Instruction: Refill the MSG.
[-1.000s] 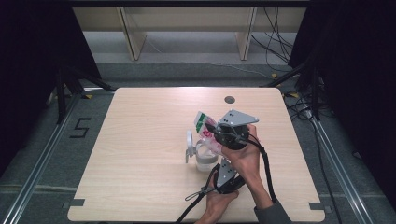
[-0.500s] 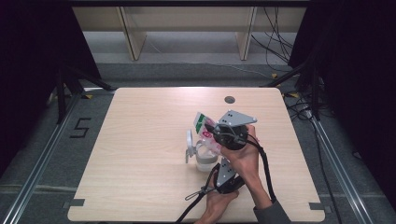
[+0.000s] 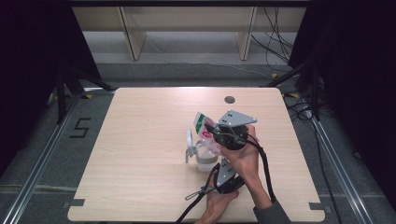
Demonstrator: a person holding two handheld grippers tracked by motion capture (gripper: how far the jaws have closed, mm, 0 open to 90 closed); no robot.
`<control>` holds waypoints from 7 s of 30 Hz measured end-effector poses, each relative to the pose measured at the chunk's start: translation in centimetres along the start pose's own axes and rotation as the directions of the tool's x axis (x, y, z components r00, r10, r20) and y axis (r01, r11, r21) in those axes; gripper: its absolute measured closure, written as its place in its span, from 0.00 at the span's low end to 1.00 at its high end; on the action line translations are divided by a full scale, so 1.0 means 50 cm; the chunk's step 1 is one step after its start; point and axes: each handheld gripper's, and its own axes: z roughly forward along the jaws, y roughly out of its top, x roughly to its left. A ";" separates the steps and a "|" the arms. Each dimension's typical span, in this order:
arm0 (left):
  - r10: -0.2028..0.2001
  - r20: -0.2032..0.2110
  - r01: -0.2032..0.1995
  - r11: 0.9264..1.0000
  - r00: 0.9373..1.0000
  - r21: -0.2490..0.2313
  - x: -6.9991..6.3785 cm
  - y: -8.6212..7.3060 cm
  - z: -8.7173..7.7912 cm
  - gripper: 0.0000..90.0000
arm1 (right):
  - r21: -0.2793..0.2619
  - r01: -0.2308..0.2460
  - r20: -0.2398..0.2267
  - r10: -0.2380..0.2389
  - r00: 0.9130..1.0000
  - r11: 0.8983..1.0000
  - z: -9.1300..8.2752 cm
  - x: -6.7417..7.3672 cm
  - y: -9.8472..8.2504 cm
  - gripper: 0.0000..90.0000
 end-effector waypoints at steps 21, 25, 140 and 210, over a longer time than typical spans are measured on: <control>-0.010 0.018 0.010 1.000 1.000 -0.013 0.002 -0.003 0.002 0.85 | 0.003 0.000 0.008 0.000 1.000 1.000 0.005 0.002 -0.002 1.00; -0.010 0.016 0.010 1.000 1.000 -0.015 0.001 -0.003 0.002 0.85 | 0.023 -0.008 -0.001 0.008 1.000 1.000 0.003 0.005 -0.001 1.00; 0.022 0.014 -0.022 1.000 1.000 -0.003 0.006 0.009 0.005 0.85 | 0.032 0.049 -0.026 -0.048 0.998 0.998 0.013 0.012 0.012 1.00; 0.016 0.017 -0.016 1.000 1.000 -0.010 0.009 0.005 0.006 0.84 | 0.033 0.065 -0.028 -0.064 0.998 0.997 0.022 0.014 0.011 1.00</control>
